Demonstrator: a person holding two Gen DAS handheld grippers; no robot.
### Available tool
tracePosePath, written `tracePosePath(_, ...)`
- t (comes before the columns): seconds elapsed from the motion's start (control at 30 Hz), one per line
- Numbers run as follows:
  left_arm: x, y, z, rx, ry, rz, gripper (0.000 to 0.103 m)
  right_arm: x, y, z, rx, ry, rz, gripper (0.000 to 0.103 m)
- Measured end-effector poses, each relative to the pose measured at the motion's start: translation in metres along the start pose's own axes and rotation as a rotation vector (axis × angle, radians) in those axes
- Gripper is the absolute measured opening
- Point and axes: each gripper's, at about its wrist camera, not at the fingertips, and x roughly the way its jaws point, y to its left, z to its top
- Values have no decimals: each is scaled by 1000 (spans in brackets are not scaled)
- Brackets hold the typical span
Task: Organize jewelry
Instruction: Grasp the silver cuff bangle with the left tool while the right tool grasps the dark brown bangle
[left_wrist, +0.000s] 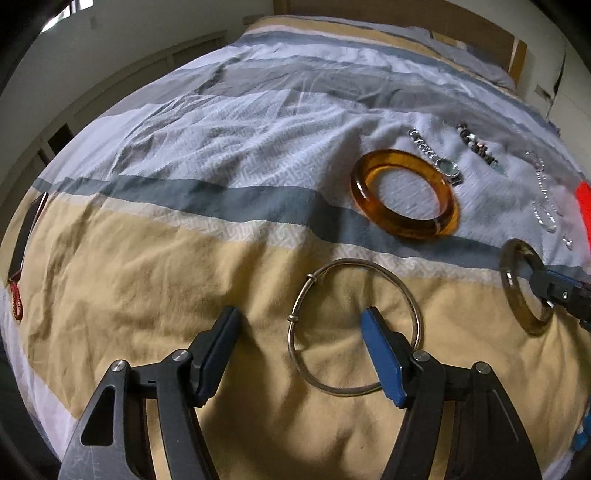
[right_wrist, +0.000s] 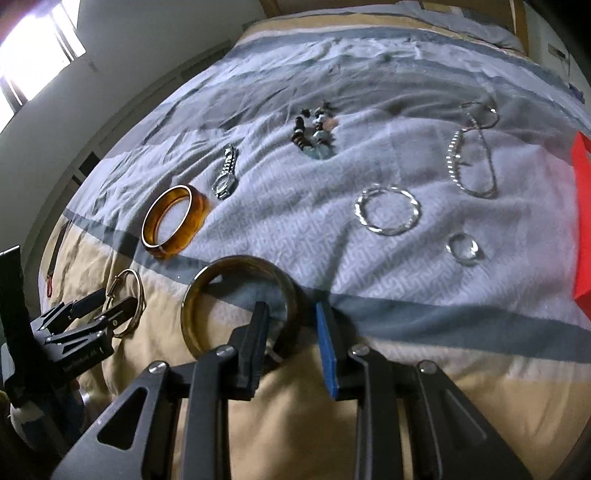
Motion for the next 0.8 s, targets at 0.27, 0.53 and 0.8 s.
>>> tracePosePath(0.27, 2, -22, 8, 41, -8, 45, 32, 17, 11, 7, -81, 20, -54, 25)
tracePosePath(0.53, 0, -21, 19, 5, 41, 20, 8, 10, 1, 10, -39, 31, -36, 10)
tracePosePath(0.8, -29, -27, 29, 12, 83, -24, 6, -22, 1, 17, 17, 37, 18, 9)
